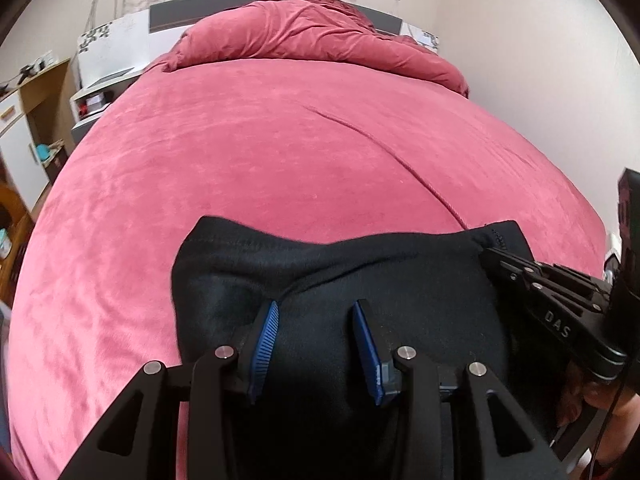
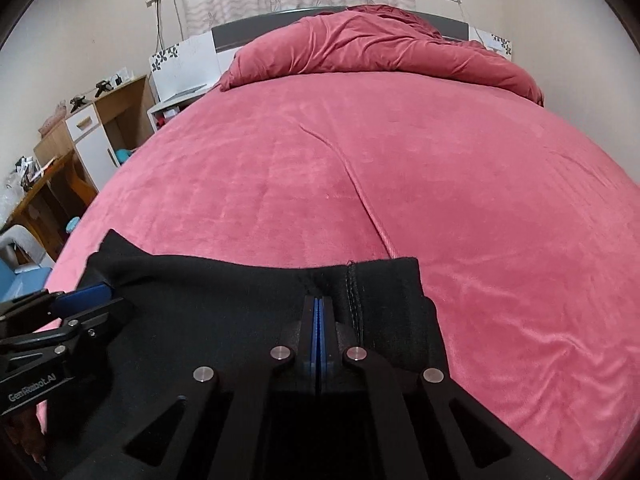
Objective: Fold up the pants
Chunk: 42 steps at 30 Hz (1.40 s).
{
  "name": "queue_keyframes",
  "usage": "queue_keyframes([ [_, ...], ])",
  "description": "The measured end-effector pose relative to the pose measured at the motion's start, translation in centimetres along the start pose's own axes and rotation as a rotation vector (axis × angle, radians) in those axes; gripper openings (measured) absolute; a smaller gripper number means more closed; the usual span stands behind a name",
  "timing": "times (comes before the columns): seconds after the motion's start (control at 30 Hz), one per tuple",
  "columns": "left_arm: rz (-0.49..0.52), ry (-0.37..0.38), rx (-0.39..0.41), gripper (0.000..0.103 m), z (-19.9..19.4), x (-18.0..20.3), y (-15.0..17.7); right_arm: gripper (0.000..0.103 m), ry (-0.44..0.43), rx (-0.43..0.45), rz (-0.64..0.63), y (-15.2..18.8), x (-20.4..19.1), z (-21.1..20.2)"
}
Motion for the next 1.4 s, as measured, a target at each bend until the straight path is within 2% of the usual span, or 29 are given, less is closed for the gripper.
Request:
queue_keyframes([
  [0.13, -0.022, -0.008, 0.011, 0.041, -1.5, -0.2, 1.3, 0.015, 0.013, 0.006, -0.047, 1.5, 0.0, -2.0],
  [0.3, 0.017, -0.027, 0.025, 0.042, -3.6, -0.1, 3.1, 0.021, 0.025, -0.010, -0.107, 3.3, 0.1, -3.9],
  [0.33, 0.025, -0.032, 0.030, 0.042, -4.0, -0.1, 3.3, 0.031, 0.029, -0.010, -0.102, 3.4, 0.3, -4.2],
  [0.37, 0.030, -0.037, 0.036, 0.042, -4.5, -0.1, 3.7, 0.049, 0.029, -0.007, -0.092, 3.5, 0.5, -4.6],
  [0.4, 0.031, -0.045, 0.039, 0.044, -5.1, -0.2, 4.0, 0.059, 0.030, -0.004, -0.075, 3.6, 0.8, -4.9],
  [0.43, 0.030, -0.055, 0.039, 0.050, -5.5, -0.5, 4.1, 0.072, 0.035, -0.002, -0.061, 3.6, 1.2, -5.2],
  [0.5, 0.010, -0.070, 0.036, 0.062, -6.3, -1.4, 4.7, 0.072, 0.034, -0.008, -0.034, 3.7, 2.2, -5.5],
  [0.53, -0.009, -0.063, 0.035, 0.062, -6.5, -2.0, 5.0, 0.073, 0.019, -0.025, -0.022, 3.7, 2.8, -5.4],
  [0.67, -0.130, 0.043, -0.024, 0.069, -6.0, -5.2, 6.2, 0.079, -0.097, -0.145, 0.043, 3.9, 5.1, -3.7],
  [0.83, -0.253, 0.255, -0.110, 0.073, -3.9, -7.4, 7.1, 0.091, -0.252, -0.271, 0.180, 4.3, 7.6, -0.6],
  [0.93, -0.255, 0.333, -0.154, 0.074, -2.6, -7.4, 7.1, 0.092, -0.367, -0.312, 0.274, 4.6, 8.5, 1.0],
  [1.0, -0.258, 0.382, -0.173, 0.077, -2.0, -7.2, 7.2, 0.091, -0.406, -0.322, 0.310, 4.6, 9.0, 1.7],
  [1.07, -0.254, 0.399, -0.188, 0.077, -1.4, -7.0, 7.3, 0.075, -0.429, -0.311, 0.307, 4.5, 8.7, 1.8],
  [1.1, -0.261, 0.410, -0.186, 0.072, -1.4, -7.0, 7.3, 0.071, -0.431, -0.309, 0.294, 4.4, 8.4, 1.8],
  [1.13, -0.256, 0.418, -0.177, 0.061, -1.5, -6.8, 7.3, 0.060, -0.435, -0.300, 0.269, 4.2, 8.0, 1.5],
  [1.17, -0.237, 0.413, -0.161, 0.057, -1.9, -6.6, 7.1, 0.054, -0.429, -0.284, 0.247, 4.1, 7.6, 1.1],
  [1.23, -0.187, 0.383, -0.130, 0.044, -2.9, -5.8, 6.6, 0.049, -0.407, -0.252, 0.210, 3.6, 6.8, 0.3],
  [1.3, -0.159, 0.368, -0.100, 0.036, -4.0, -5.6, 5.8, 0.047, -0.401, -0.216, 0.199, 2.8, 6.5, -0.3],
  [1.4, -0.154, 0.366, -0.047, 0.032, -5.2, -6.1, 3.6, 0.046, -0.425, -0.146, 0.198, 0.9, 5.7, -0.9],
])
Point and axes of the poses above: each gripper's, at about its wrist camera, not at the fingertips, and z roughly the way its jaws point, x to its right, y to its underside, the point moved 2 cm from there along z, roughly the way its jaws point, and after that the axes turned 3 degrees about z, right-handed, at the moved point
